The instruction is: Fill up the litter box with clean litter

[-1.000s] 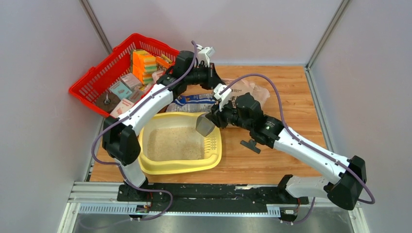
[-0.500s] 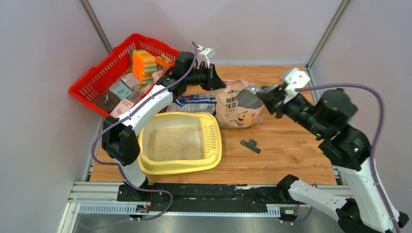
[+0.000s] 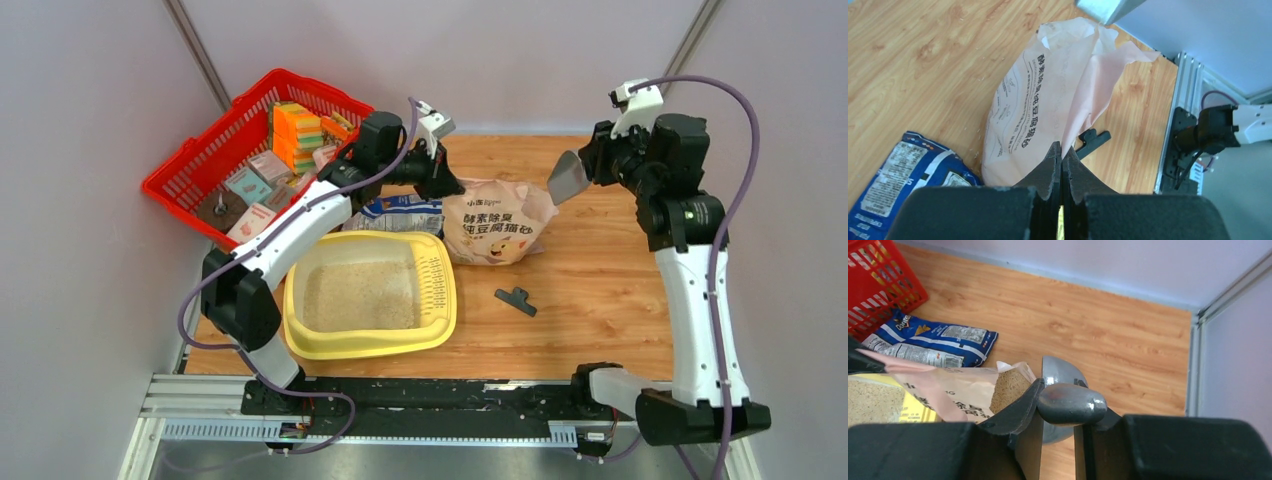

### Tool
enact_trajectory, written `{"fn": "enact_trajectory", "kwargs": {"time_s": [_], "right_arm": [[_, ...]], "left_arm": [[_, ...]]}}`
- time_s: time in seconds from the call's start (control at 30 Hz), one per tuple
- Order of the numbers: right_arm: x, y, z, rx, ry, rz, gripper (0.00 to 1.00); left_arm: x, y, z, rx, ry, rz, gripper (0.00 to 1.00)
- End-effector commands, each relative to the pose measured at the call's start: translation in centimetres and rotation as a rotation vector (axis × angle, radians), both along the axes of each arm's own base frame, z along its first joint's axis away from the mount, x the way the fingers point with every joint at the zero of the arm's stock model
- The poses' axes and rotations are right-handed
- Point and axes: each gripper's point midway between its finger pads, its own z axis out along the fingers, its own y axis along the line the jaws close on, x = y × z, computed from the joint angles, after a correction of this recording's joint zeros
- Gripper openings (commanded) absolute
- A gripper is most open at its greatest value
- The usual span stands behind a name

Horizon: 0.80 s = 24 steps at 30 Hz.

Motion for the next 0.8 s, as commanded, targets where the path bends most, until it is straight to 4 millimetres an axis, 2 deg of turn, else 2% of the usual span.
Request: {"fn": "enact_trajectory", "kwargs": {"time_s": [0.0,0.13,0.23,0.27,0.43,0.63,0.67,0.77], "right_arm": [[1.1,0.7,0.5,0.109,-0.001,0.057,0.0],[1.2,3.1,-0.5,0.157,0.04,0.194,0.0],[1.3,4.0,-1.5,0.157,0.07,0.26,0.0],[1.6,4.1,-2.4,0.151,0.104,0.27,0.0],[2.1,3.9,-3.4,0.09,0.121,0.289,0.0],[2.2,3.6,-8.0,0.051,0.258,0.261,0.0],[2.1,4.1,-9.2,0.046,0.282,0.267,0.0],[3.0,4.8,-10.6,0.052,0.27,0.224,0.0]], "left_arm": [[-1.5,0.9,3.3,-0.004,-0.155,-0.071,0.0],[-1.3,1.0,3.1,0.017,-0.16,-0.069,0.0],[-1.2,0.9,3.0,0.019,-0.156,-0.071,0.0],[-1.3,0.9,3.0,0.022,-0.154,-0.073,0.0],[-1.1,0.4,3.2,0.001,-0.141,-0.079,0.0],[-1.2,-0.1,5.8,-0.084,-0.158,-0.065,0.0],[-1.0,-0.2,6.2,-0.097,-0.165,-0.06,0.0],[-0.7,-0.3,7.0,-0.129,-0.175,-0.037,0.0]]}}
